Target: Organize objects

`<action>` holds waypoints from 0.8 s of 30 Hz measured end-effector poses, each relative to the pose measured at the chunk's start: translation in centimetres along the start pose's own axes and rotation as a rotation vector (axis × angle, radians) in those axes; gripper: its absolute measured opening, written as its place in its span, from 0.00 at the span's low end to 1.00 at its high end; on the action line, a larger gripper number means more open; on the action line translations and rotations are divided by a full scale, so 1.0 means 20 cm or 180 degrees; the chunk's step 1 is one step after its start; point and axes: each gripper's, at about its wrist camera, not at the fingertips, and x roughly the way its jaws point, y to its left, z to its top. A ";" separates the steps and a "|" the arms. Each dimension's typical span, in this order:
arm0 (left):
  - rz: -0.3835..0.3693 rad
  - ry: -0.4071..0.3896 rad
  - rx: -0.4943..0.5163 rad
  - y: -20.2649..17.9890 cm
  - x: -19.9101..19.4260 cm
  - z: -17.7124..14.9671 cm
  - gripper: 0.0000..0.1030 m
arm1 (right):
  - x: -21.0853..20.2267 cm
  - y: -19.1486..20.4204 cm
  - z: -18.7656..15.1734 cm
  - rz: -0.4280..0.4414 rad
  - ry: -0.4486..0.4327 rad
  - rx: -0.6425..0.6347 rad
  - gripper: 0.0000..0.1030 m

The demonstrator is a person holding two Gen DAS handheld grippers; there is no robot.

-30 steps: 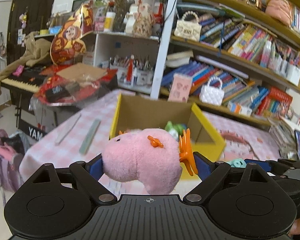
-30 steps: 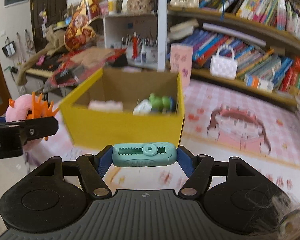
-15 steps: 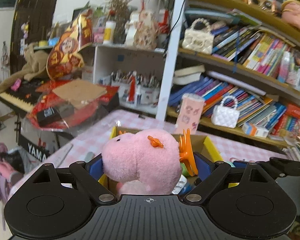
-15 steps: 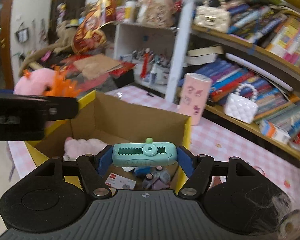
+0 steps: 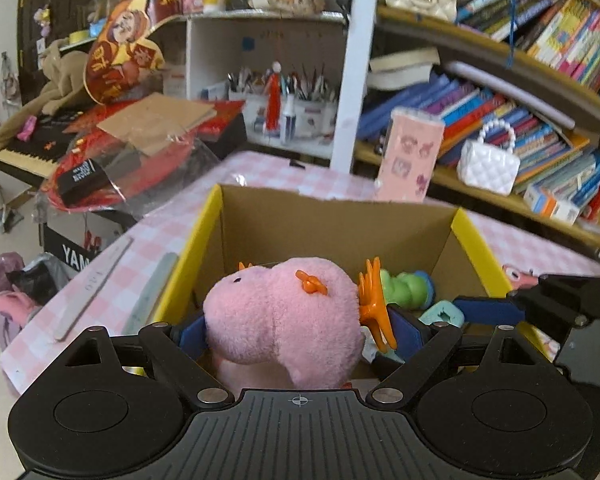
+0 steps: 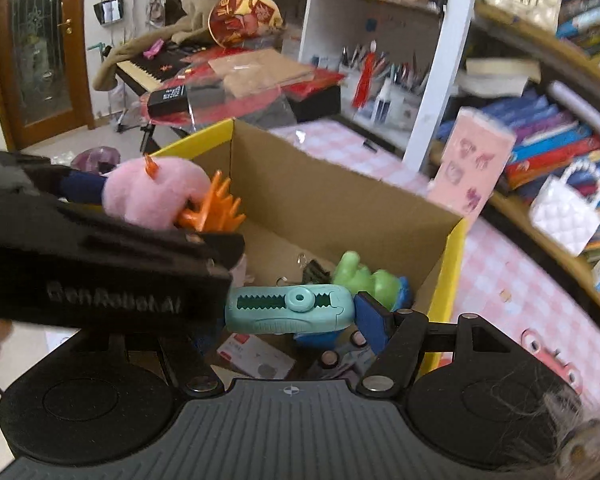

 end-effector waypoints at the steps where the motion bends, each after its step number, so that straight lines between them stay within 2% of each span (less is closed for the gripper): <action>1: -0.0003 0.0034 -0.0001 -0.01 0.02 0.00 0.88 | 0.01 -0.01 0.00 0.0006 0.0038 0.0009 0.65; 4: -0.0034 0.0117 -0.0052 0.00 0.05 -0.01 0.89 | 0.05 -0.04 -0.01 0.0086 0.0152 0.0148 0.65; 14: 0.0022 0.0174 -0.0022 -0.01 0.06 0.00 0.89 | 0.04 -0.04 -0.02 0.0061 0.0131 0.0076 0.65; 17: -0.0050 0.0091 0.0018 -0.01 0.01 0.01 0.90 | 0.02 -0.05 -0.02 0.0026 0.0065 0.0102 0.66; 19: -0.0084 -0.0014 0.0038 -0.02 -0.05 0.02 0.92 | -0.02 -0.05 -0.02 0.0009 -0.0008 0.0160 0.75; 24: -0.0174 -0.0247 -0.0035 0.00 -0.20 0.04 0.92 | -0.19 -0.02 -0.04 -0.0160 -0.0318 0.0280 0.76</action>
